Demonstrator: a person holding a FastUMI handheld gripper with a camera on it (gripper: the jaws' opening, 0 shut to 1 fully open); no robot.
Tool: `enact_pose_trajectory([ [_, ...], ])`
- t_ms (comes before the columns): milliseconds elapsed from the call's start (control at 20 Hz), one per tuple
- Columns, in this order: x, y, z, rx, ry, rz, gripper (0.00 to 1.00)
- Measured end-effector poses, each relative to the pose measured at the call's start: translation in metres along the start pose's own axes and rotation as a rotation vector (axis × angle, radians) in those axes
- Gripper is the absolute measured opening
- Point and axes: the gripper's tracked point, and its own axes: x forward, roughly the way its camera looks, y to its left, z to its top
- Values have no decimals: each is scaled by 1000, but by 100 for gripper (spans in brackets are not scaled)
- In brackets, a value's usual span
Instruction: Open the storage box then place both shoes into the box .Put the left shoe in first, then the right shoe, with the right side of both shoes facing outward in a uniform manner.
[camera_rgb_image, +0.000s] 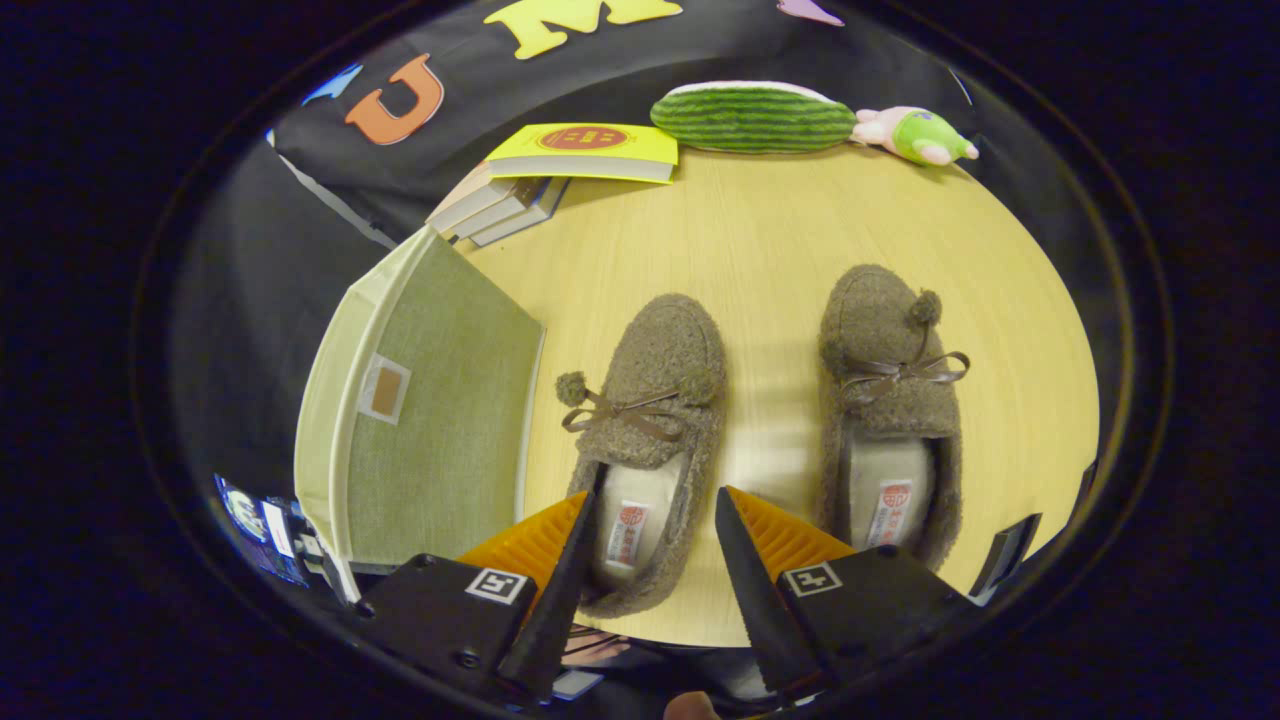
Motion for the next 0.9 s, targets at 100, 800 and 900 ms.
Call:
enact_pose_trajectory([
  [100, 6, -3, -1, 26, 21, 8, 72],
  [800, 16, -11, -10, 148, 47, 66, 7],
  [900, 13, -7, -10, 206, 42, 93, 6],
])
